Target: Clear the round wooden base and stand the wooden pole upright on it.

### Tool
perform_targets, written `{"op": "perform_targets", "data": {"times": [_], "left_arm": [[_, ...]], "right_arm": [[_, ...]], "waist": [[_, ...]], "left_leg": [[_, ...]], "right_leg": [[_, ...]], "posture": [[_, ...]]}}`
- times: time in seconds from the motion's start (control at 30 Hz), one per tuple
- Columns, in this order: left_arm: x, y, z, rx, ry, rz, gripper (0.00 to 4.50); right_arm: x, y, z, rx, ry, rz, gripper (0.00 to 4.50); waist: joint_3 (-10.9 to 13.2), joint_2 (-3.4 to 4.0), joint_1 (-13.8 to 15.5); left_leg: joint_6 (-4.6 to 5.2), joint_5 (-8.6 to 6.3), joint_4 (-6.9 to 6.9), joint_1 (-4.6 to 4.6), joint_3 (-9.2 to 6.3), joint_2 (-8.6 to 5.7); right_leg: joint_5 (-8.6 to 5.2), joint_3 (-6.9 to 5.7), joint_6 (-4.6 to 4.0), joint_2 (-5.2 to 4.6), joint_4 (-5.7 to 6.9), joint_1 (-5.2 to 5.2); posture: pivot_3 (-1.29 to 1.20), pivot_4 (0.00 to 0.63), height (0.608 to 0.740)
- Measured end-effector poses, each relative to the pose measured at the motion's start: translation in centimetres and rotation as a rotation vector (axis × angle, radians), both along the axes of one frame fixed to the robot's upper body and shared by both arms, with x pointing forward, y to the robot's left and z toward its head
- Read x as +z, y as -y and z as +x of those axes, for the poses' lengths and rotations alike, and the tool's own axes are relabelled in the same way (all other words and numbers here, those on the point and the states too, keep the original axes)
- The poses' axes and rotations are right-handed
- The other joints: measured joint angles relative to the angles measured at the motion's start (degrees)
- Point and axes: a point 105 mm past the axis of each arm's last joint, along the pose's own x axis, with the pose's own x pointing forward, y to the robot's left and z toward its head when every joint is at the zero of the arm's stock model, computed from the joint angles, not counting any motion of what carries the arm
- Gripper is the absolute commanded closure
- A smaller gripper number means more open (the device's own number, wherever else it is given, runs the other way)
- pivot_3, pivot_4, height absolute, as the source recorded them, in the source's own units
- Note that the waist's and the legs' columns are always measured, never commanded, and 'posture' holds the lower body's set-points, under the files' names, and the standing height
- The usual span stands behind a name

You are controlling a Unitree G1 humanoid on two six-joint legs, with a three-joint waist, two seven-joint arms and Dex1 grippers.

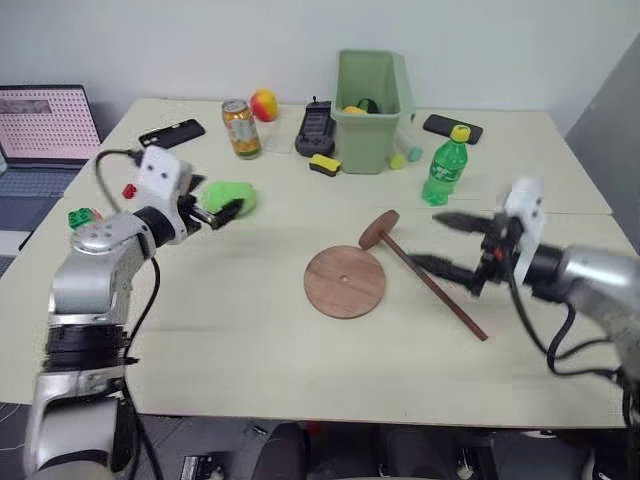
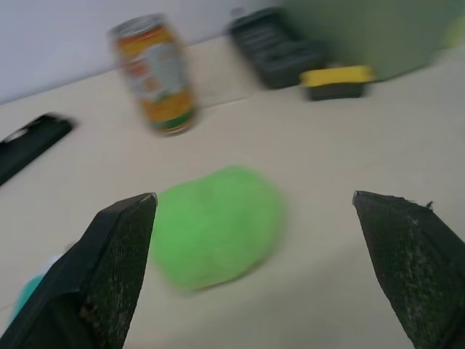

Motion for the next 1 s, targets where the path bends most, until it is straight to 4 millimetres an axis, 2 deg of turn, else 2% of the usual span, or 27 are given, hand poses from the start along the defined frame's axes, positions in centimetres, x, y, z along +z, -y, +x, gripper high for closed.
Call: {"op": "perform_targets", "data": {"times": [0.07, 0.13, 0.23, 0.27, 0.4, 0.53, 0.77, 1.0], "left_arm": [[0.1, 1.8, -1.8, -0.141, -0.046, 0.031, 0.01], [-0.6, 3.3, -3.2, -0.251, -0.111, 0.037, 0.01], [-1.3, 4.9, -4.7, -0.364, -0.18, 0.044, 0.01], [-1.3, 5.9, -5.6, -0.433, -0.197, 0.049, 0.01], [-0.5, 7.5, -7.0, -0.54, -0.18, 0.059, 0.01], [-0.3, 8.2, -7.9, -0.574, -0.173, 0.067, 0.01], [-1.4, 8.5, -8.9, -0.555, -0.203, 0.049, 0.01], [-1.0, 8.9, -9.4, -0.544, -0.182, 0.039, 0.01]], "right_arm": [[0.9, 0.3, 1.7, -0.035, -0.087, 0.017, 0.0], [1.0, 0.2, 3.0, -0.051, -0.197, 0.012, 0.0], [0.1, -0.9, 3.6, -0.013, -0.36, -0.044, 0.0], [-0.4, -2.0, 3.9, 0.012, -0.469, -0.067, 0.0], [-1.8, -3.7, 4.9, 0.026, -0.64, -0.13, 0.0], [-4.8, -3.4, 6.7, -0.046, -0.746, -0.193, 0.0], [-7.6, -2.8, 8.3, -0.079, -0.792, -0.273, 0.0], [-7.7, -4.3, 9.6, -0.076, -0.791, -0.285, 0.0]], "waist": [[0.0, 0.02, 0.0], [0.0, 0.06, 0.0], [0.0, 0.08, -0.1], [0.0, 0.09, -0.2], [0.0, 0.09, -0.2], [0.0, 0.09, 0.0], [0.0, 0.09, -0.4], [0.0, 0.09, -1.3]], "left_leg": [[0.01, 0.0, -0.03, 0.07, 0.01, 0.03], [0.02, -0.01, -0.05, 0.04, 0.0, 0.06], [0.03, -0.02, -0.08, -0.11, -0.01, 0.09], [0.03, -0.02, -0.08, -0.16, -0.01, 0.09], [0.05, -0.03, -0.06, -0.24, -0.03, 0.07], [0.05, -0.03, 0.01, -0.46, -0.07, -0.04], [0.03, -0.01, 0.11, -0.98, 0.12, 0.06], [0.03, -0.01, 0.1, -0.93, 0.1, 0.08]], "right_leg": [[-0.01, 0.03, -0.02, 0.01, 0.0, 0.05], [-0.03, 0.09, -0.05, 0.02, 0.0, -0.01], [-0.03, 0.08, -0.05, 0.03, -0.12, -0.08], [-0.03, 0.07, -0.05, 0.03, -0.12, -0.13], [-0.03, 0.06, -0.05, 0.03, -0.2, -0.15], [-0.02, 0.0, -0.05, 0.03, -0.21, -0.24], [-0.01, 0.07, -0.04, -0.06, 0.18, -1.07], [-0.01, 0.07, -0.04, -0.04, 0.28, -1.09]], "posture": [[0.0, 0.15, 0.74], [0.0, 0.15, 0.74], [0.0, 0.15, 0.74], [0.0, 0.15, 0.74], [0.0, 0.15, 0.74], [0.0, 0.15, 0.74], [0.0, 0.15, 0.74], [0.0, 0.15, 0.74]]}}
